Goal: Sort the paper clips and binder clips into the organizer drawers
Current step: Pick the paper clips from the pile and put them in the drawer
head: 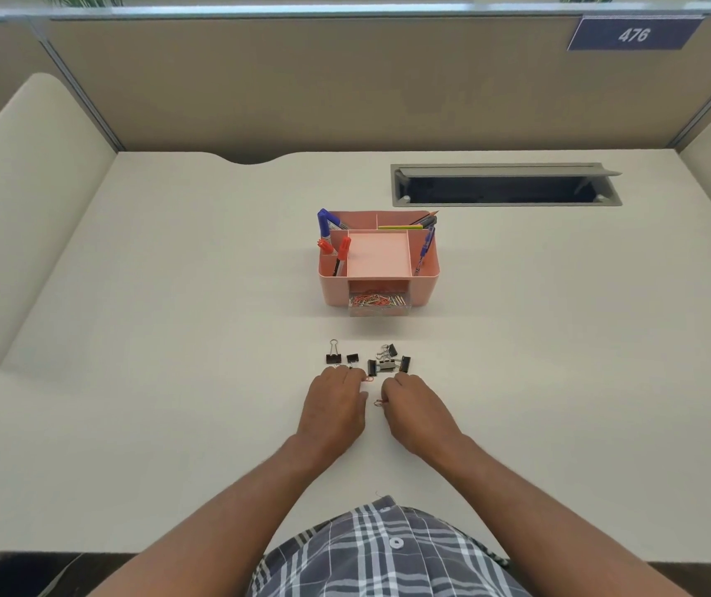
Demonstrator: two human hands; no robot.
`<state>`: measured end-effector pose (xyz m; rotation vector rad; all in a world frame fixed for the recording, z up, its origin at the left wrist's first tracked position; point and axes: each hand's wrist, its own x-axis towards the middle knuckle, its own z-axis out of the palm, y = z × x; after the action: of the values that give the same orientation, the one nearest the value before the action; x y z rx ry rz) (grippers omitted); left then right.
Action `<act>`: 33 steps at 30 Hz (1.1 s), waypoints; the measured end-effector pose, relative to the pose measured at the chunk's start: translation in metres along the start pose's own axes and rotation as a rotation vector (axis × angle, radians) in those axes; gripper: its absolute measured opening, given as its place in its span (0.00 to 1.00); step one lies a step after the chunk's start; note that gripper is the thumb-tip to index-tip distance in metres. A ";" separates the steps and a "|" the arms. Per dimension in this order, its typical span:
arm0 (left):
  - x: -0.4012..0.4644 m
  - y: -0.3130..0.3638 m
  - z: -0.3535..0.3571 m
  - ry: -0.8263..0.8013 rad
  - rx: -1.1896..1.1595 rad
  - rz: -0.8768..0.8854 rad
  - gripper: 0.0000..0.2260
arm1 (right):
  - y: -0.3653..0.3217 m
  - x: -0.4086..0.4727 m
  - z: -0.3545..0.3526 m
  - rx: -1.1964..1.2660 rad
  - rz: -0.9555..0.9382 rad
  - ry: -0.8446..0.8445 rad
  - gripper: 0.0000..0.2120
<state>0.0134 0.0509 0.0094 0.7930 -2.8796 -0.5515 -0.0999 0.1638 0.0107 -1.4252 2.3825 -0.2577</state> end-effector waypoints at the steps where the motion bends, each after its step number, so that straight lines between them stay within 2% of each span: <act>1: 0.002 0.000 -0.001 0.001 0.017 -0.006 0.06 | 0.000 0.000 0.000 0.004 0.001 0.004 0.05; 5: 0.008 0.000 -0.003 -0.008 0.047 -0.003 0.03 | -0.001 -0.001 0.000 0.022 -0.002 0.025 0.05; 13: 0.013 -0.002 -0.005 -0.105 0.124 0.024 0.08 | 0.003 -0.004 0.001 0.062 -0.015 0.049 0.09; 19: 0.009 0.008 -0.011 -0.156 0.239 0.099 0.05 | 0.009 0.005 -0.020 0.215 0.076 0.119 0.08; 24: 0.005 0.014 -0.011 -0.066 0.286 0.184 0.09 | 0.015 0.022 -0.047 0.333 0.185 0.204 0.06; 29: 0.011 0.012 -0.023 -0.020 0.161 0.172 0.13 | 0.019 0.037 -0.071 0.457 0.252 0.271 0.05; 33: 0.030 0.013 -0.041 0.074 -0.108 0.027 0.07 | 0.016 0.050 -0.087 0.488 0.218 0.317 0.03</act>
<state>-0.0102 0.0326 0.0527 0.7407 -2.7630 -0.6545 -0.1679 0.1256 0.0751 -0.9467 2.4489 -0.9919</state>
